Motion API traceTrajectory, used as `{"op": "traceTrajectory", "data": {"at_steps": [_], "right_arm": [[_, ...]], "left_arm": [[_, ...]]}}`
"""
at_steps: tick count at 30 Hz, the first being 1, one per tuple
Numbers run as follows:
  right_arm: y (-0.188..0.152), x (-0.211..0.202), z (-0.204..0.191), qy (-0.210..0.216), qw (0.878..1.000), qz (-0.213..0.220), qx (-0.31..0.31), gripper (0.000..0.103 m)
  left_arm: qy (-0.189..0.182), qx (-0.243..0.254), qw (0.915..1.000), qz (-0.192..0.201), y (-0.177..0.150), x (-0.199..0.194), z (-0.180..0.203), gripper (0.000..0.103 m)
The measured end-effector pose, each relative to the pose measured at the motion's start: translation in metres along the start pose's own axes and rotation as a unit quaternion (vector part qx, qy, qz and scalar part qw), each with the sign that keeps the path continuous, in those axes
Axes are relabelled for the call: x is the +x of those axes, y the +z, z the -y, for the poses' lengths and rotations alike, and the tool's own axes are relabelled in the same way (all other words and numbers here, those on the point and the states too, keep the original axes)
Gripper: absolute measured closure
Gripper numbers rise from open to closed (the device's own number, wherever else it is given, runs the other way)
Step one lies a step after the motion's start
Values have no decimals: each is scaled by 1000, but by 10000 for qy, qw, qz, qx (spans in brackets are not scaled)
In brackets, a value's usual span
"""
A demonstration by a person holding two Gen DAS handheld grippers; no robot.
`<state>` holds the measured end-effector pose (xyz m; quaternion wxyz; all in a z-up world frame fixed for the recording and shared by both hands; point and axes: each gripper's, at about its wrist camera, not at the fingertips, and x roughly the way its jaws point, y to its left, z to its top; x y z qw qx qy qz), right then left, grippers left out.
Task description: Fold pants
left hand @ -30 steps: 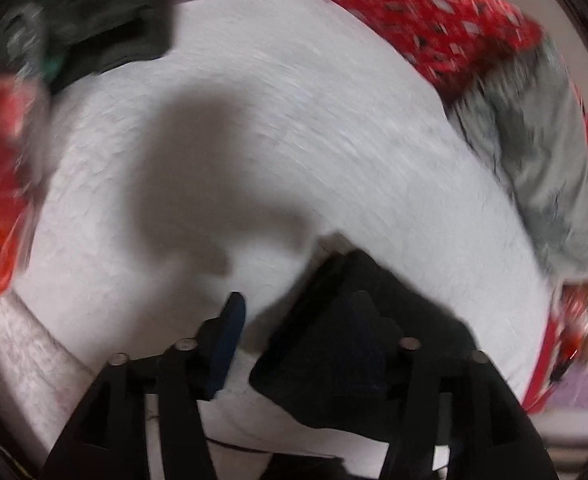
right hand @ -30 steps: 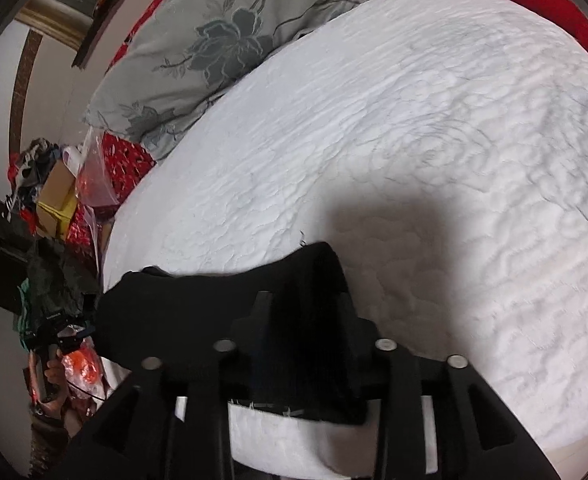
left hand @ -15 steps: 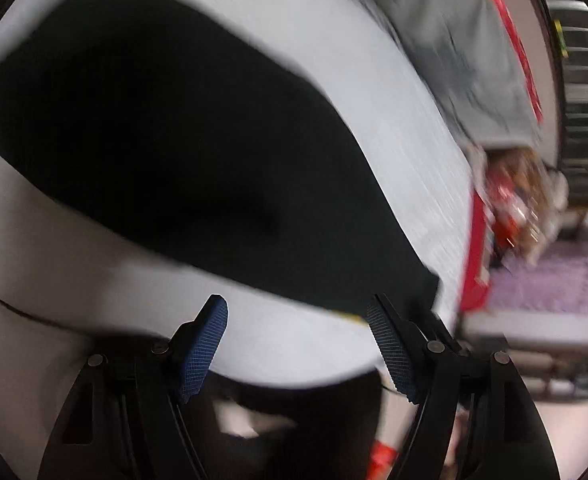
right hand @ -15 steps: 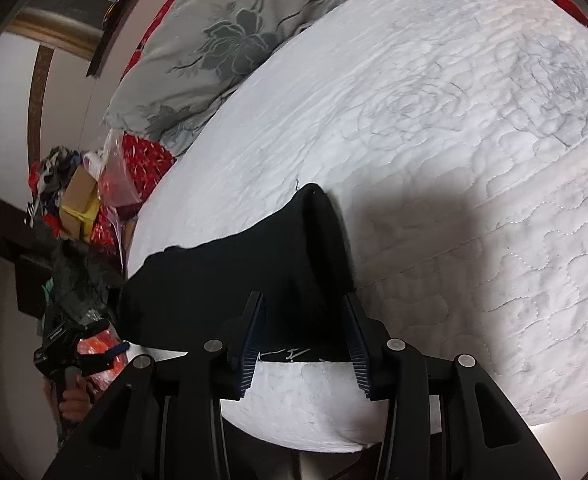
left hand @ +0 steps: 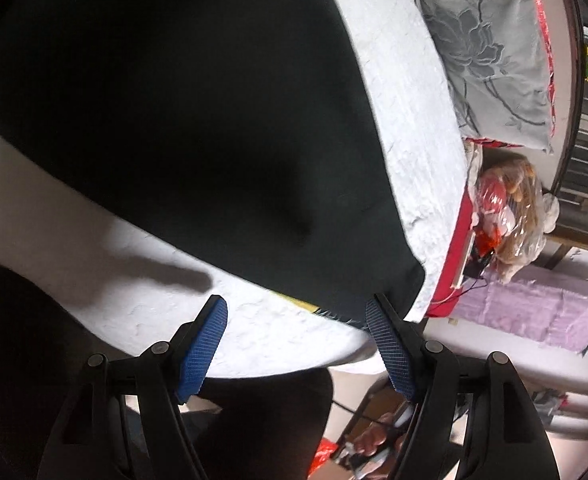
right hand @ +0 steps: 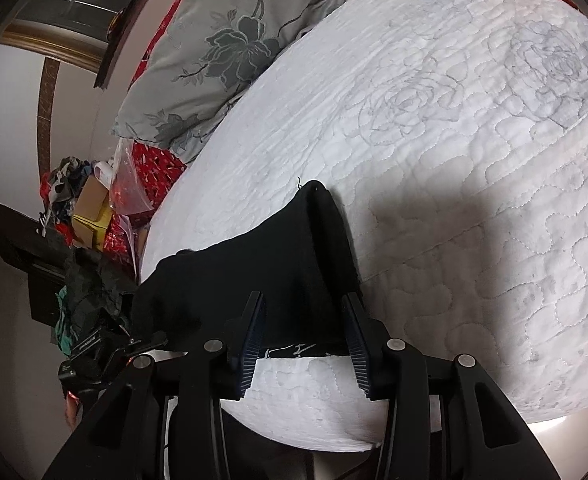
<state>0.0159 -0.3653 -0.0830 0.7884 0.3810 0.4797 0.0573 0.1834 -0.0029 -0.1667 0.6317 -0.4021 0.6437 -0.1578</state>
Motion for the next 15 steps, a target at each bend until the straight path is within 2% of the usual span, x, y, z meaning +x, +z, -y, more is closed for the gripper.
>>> {"op": "traceTrajectory", "data": {"at_steps": [3,7,13,15], "right_arm": [[-3,-2,1,46,10000,-4,-9,61],[-5,-4,-1,-20,10000,64,-45,61],[-15,-9,-1,-264,9995,190,-5,61],[-17,-6,-1,-328,9992,207,-18,61]], "left_arm": [[-12,18,9999,139,-4,2,5,33],[52,2,9999,158,-3,7,11,47],[115,-27,9999,39,-3,13,16,47],[-5,-118,9999,-117,-7,17,15,47]]}}
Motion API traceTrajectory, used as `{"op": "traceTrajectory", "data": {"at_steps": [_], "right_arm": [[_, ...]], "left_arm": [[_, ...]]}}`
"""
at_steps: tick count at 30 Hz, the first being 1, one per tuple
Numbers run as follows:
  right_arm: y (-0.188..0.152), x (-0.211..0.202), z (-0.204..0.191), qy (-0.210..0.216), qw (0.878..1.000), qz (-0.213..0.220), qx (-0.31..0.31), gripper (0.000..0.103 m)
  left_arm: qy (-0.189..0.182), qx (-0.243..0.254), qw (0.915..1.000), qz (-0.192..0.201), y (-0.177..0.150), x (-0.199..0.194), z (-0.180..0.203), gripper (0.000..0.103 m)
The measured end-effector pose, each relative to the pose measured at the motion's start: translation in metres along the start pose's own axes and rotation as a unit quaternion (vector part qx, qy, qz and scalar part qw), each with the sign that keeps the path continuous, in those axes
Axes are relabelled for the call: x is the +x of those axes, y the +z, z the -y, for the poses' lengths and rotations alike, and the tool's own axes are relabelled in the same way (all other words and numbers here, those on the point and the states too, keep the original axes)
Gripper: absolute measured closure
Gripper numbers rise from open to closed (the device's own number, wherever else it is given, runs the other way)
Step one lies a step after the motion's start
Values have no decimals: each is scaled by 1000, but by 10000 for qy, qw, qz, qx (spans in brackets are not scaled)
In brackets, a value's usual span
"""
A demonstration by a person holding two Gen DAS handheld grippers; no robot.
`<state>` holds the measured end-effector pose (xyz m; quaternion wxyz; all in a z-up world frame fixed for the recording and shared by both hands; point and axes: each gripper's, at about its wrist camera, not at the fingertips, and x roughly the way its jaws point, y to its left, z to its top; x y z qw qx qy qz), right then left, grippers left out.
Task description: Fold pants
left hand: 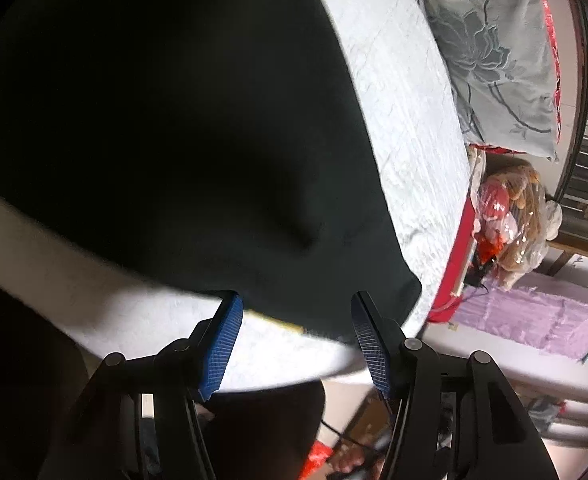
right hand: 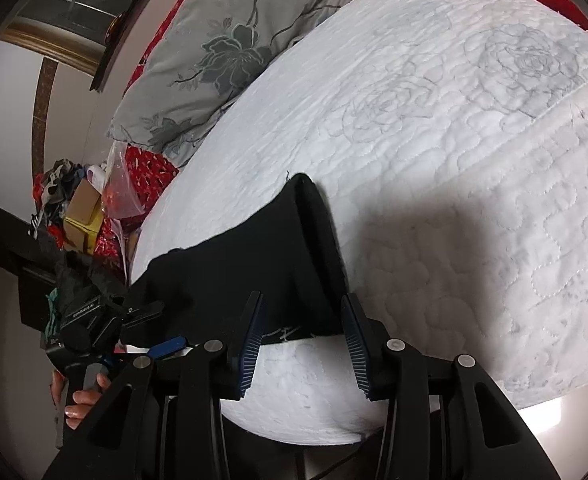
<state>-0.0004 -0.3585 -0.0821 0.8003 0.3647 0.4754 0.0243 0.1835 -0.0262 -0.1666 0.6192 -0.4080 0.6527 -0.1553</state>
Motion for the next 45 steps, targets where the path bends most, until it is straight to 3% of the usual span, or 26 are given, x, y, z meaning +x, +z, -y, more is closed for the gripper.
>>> {"op": "traceTrajectory", "data": {"at_steps": [4,6,9,14,16,17,18,21,24,27,31,37,45], "right_arm": [[0,2,2,-50,9999,111,101,65],[1,1,3,-94,9996,192,171,71],[1,1,6,-51,9992,236,334,71],[0,4,6,-141,9991,224,316,71],[0,5,6,-176,9989,262,351,73],[1,5,6,-204,9987,298,367,82],[2,6,8,-182,9985,305,412,89],[2,9,11,-107,9980,294,544,95],[-1,3,5,64,9977,303,598,98],[-8,-8,-9,252,9983,288,444,98],[-14,2,0,-67,9987,156,473,98],[-9,5,10,-234,9985,189,457,98],[-10,6,16,-136,9986,105,509,96]], "left_arm": [[92,194,9998,47,-5,0,1,41],[104,108,9999,41,-2,3,-2,41],[80,-88,9999,0,3,8,-6,43],[109,-81,9998,132,8,8,2,56],[153,-105,9997,137,9,8,2,67],[202,-124,9996,141,9,5,-2,71],[297,-161,9993,154,10,6,-4,83],[348,-315,9988,115,12,7,-8,94],[299,-353,9989,97,7,2,-4,95],[522,-143,9983,203,9,-1,0,95],[440,-382,9982,123,16,5,-10,95],[460,-354,9982,126,18,5,-11,94],[405,-411,9982,157,16,3,-15,94]]}}
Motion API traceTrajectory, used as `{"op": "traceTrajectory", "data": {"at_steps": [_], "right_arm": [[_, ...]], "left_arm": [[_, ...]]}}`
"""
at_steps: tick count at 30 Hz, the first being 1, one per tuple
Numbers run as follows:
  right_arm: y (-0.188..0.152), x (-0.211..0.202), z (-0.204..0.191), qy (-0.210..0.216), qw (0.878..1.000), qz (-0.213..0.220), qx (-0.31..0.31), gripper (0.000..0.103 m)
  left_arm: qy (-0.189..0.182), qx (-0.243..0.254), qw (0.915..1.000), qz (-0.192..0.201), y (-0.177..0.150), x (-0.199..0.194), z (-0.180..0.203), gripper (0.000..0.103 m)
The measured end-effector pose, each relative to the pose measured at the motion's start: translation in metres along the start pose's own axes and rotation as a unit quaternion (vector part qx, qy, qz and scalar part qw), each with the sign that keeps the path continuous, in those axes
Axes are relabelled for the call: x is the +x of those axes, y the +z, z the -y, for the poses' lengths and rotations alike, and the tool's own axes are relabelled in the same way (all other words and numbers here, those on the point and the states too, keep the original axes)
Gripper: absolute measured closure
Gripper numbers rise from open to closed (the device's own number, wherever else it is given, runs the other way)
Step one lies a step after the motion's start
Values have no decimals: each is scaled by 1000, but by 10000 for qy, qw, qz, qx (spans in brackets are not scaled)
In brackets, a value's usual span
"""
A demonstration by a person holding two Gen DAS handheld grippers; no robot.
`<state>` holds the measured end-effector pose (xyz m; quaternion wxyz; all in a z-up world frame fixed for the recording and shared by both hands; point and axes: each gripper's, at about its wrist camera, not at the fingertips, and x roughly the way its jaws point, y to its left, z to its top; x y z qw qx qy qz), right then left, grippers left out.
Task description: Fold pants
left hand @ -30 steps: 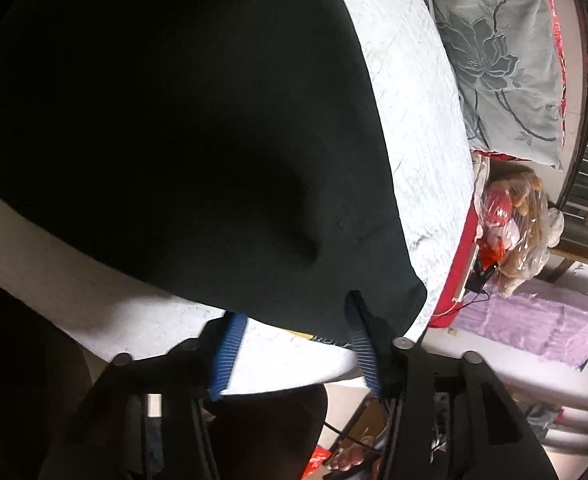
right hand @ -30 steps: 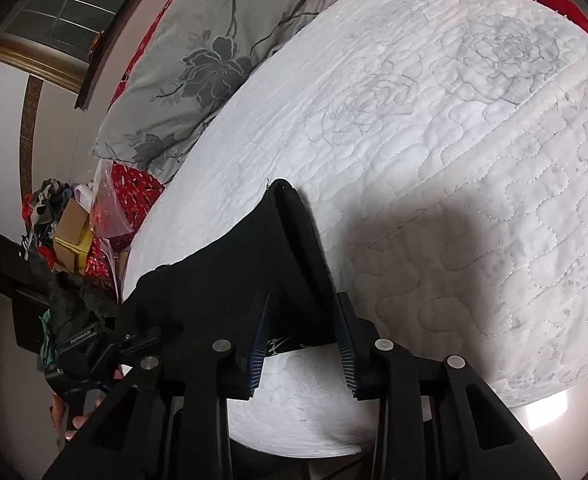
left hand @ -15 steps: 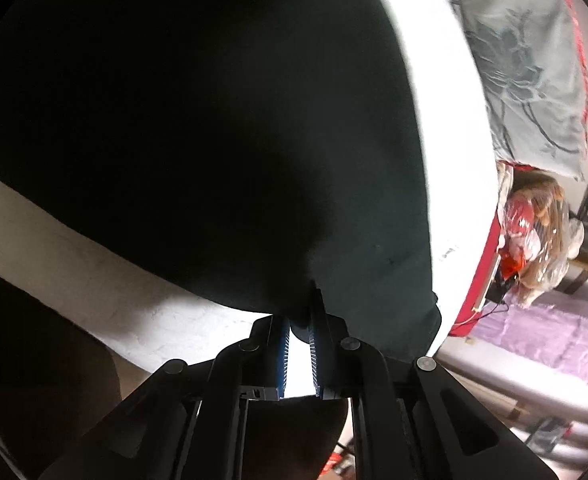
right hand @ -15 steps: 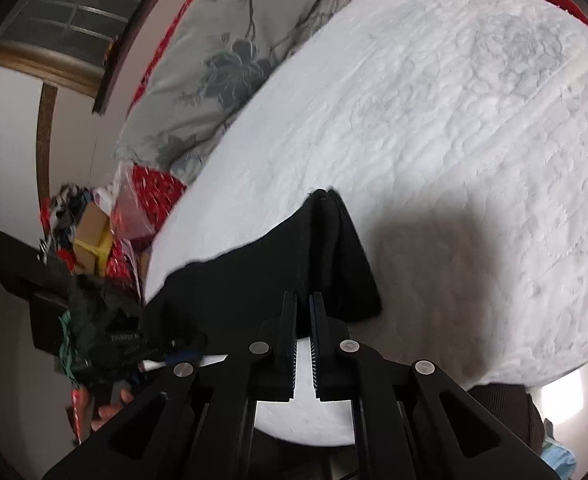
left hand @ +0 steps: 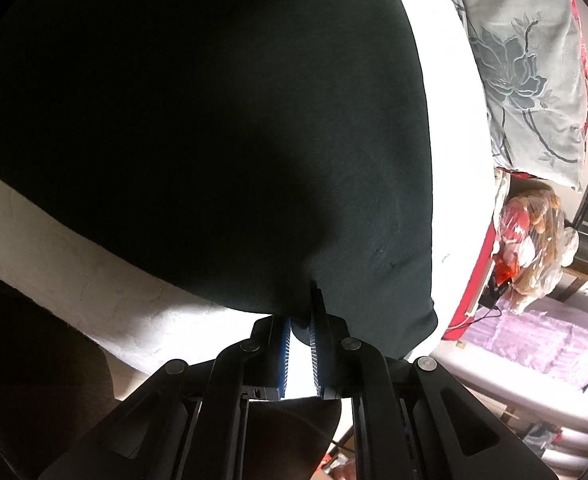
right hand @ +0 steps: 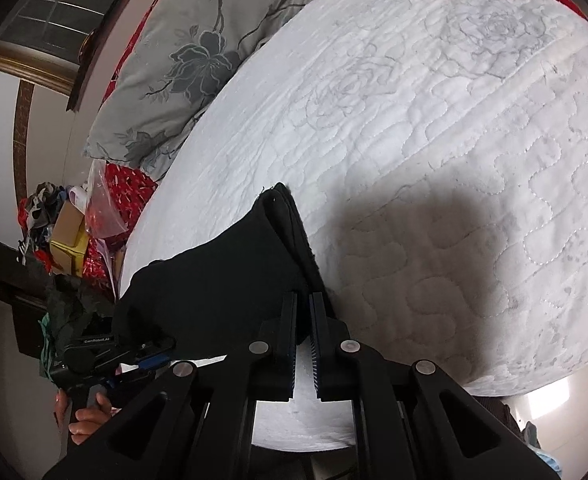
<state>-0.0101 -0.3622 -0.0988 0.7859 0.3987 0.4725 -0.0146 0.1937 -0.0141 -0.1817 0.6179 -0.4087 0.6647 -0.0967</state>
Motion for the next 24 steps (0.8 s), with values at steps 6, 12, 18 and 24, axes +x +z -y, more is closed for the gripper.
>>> {"op": "traceTrajectory", "data": {"at_steps": [6,12,18,24], "right_arm": [[1,-8,-1,53,10000,-11,-4,93],[20,-28,-3,59,9997,191,-101,59],[48,-11,-4,208,9996,-97,-144,54],[71,27,-9,371,9970,-600,-331,54]], "left_arm": [[190,69,9998,55,-8,0,8,78],[314,243,9990,211,-42,0,24,28],[346,715,9965,-258,-76,45,58,27],[458,883,9940,-462,-93,73,73,28]]}}
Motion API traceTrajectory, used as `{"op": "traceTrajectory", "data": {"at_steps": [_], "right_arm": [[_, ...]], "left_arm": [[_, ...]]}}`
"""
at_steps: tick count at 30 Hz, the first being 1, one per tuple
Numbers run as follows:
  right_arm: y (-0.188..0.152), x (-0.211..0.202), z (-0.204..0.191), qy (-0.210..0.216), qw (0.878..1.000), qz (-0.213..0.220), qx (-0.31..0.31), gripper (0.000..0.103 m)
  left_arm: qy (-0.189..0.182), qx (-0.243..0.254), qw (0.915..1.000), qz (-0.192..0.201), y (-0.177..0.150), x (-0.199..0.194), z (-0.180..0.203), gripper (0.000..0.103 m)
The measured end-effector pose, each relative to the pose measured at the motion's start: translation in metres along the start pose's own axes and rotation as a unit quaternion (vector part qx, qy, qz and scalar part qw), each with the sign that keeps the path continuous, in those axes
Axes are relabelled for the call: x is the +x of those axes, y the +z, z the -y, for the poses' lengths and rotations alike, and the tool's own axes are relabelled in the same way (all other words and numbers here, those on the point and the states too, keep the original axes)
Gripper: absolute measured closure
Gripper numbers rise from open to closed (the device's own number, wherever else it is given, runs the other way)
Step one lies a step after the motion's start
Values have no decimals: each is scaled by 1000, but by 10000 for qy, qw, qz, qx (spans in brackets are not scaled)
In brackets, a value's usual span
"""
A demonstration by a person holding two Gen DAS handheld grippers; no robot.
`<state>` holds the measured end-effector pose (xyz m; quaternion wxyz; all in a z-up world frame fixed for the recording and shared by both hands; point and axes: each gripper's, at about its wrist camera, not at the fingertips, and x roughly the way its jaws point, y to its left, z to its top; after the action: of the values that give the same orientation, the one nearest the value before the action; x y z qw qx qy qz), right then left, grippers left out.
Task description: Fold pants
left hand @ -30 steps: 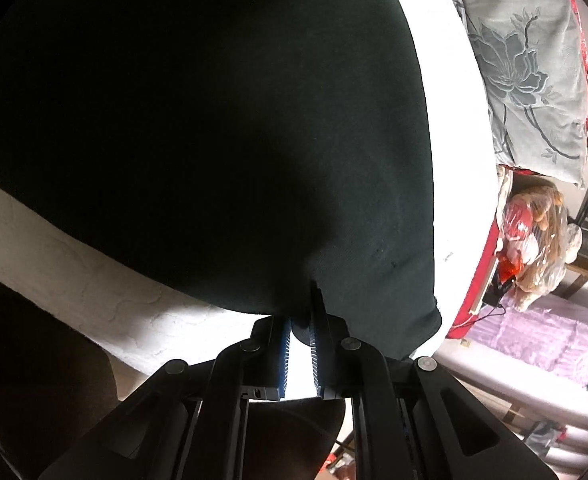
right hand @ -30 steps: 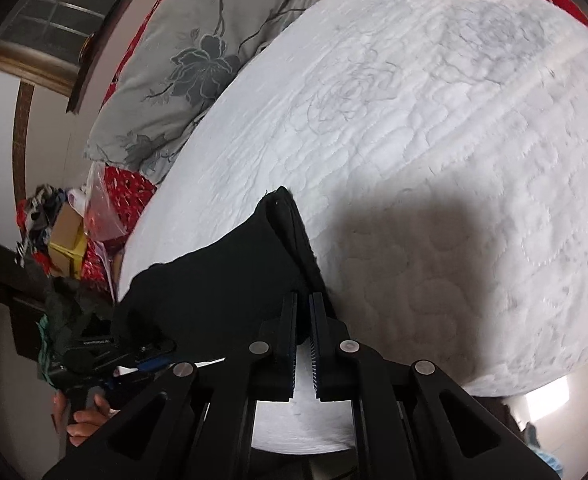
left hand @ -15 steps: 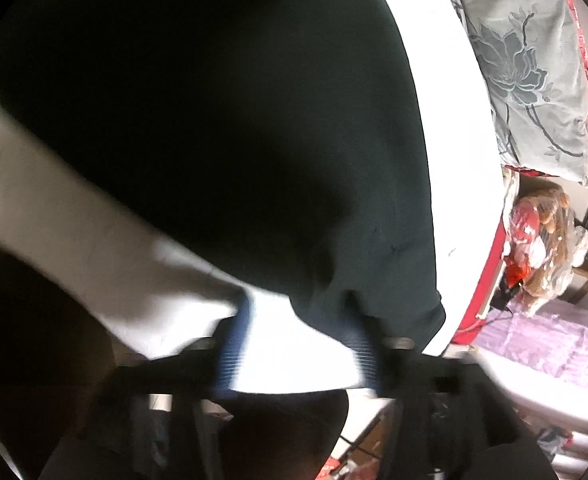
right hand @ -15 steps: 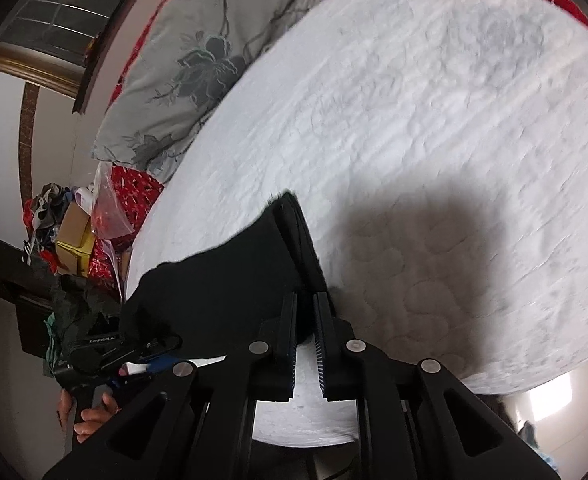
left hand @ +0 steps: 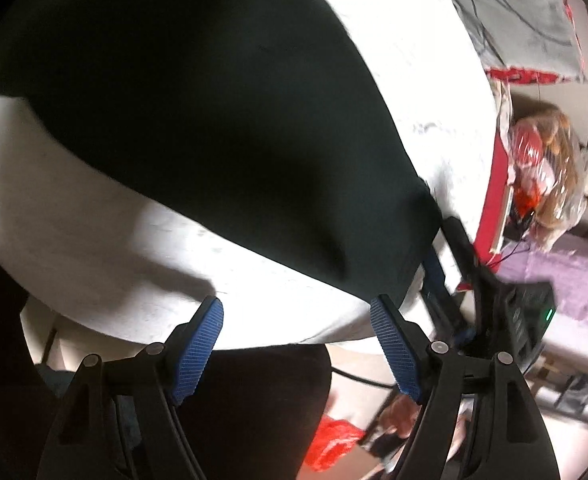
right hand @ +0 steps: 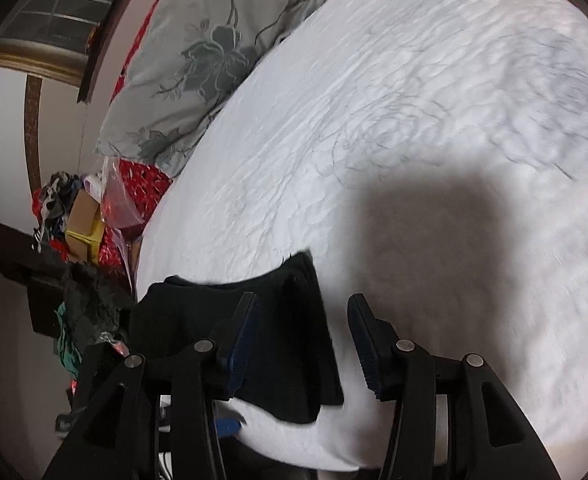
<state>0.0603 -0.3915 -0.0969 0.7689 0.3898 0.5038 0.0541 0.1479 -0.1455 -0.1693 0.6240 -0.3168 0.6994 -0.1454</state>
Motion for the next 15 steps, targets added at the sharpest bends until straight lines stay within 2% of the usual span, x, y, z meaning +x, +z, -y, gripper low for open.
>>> {"op": "traceTrajectory", "data": {"at_steps": [1,2,3,5,7,9,15], "right_arm": [[5,6,-1,-1,9999,-92,-76,56],[10,14,-4,45,9995,-237,-199,67],[15,21,-8,77,9985,-412,-355,90],[28,30,-18,-161,9957,-574,-714,90],[41,35,-23,-183,9931,-762,-875,87],[50,35,-25,-180,9899,-1013,-978,85],[63,15,-12,42,9879,-1207,-972,77]], "left_arm": [[40,35,10000,23,-1,4,1,28],[22,25,10000,44,-2,7,2,28],[4,-31,10000,61,-3,10,3,28],[-55,-143,9998,90,-5,15,3,28],[-173,-303,9993,121,-9,22,2,28],[-267,-428,9986,151,-11,29,4,28],[-268,-657,9970,324,-23,49,8,27]]}}
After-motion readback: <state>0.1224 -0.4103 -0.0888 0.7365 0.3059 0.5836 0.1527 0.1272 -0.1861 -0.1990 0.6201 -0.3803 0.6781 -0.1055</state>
